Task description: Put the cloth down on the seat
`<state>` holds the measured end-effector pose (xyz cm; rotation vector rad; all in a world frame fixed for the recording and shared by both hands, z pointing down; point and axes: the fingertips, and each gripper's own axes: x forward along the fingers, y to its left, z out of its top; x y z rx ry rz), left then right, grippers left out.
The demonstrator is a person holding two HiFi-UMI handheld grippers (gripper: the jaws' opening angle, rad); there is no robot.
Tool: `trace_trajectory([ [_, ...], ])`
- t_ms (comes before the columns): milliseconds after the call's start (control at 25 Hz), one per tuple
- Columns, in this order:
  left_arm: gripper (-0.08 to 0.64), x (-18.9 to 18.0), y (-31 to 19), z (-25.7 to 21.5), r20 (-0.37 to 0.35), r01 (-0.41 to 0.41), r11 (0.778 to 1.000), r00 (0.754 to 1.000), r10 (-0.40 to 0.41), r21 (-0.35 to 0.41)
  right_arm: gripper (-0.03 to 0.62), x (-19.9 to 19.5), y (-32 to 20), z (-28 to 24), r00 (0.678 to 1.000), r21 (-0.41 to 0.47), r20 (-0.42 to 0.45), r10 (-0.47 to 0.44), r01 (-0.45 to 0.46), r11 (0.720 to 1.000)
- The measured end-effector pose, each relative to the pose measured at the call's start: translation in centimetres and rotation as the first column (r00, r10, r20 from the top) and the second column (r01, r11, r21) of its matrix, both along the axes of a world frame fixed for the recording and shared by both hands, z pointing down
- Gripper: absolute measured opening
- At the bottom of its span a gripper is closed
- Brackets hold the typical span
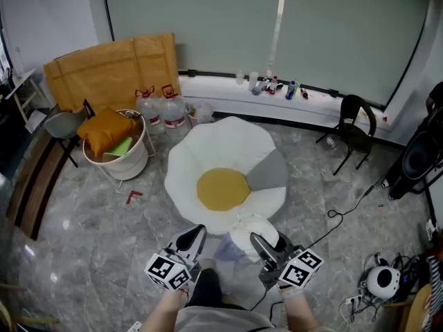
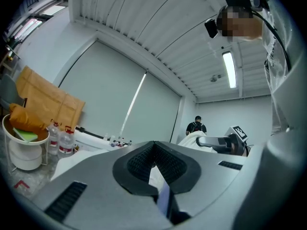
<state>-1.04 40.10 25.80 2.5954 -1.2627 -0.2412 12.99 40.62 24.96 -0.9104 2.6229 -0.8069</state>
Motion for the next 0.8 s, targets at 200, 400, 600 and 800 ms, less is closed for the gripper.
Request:
trace_trajectory([
  [200,0.014,-1.9,-5.4,0.0,-0.005,0.016,1.0,1.0,-0.016,-0.019,0.164,-1.1,-4.7,0.5,1.0,-0.013,0.015,-0.003,0.003,1.0],
  [400,0.014,-3.2,-10.7,0.6,0.012,-0.004,1.0,1.0,0.005,-0.016,0.165,-2.4,-9.8,1.3,1.0,-0.032,0.011,0.015,-0.015,0.999],
  [600,0.014,-4.2,-15.4,1.3,0.006,-0.018,0.999,1.0,0.018,-0.046,0.166,-3.6,-14.4,1.4,1.0,-0.038,0.014,0.028,-0.027,0.999],
  [800,0.014,-5.3,-19.7,1.7,-0.008,-0.046,0.997,0.999,0.046,-0.061,0.166,-4.9,-18.6,1.5,0.999,-0.045,0.009,0.047,-0.047,0.998],
])
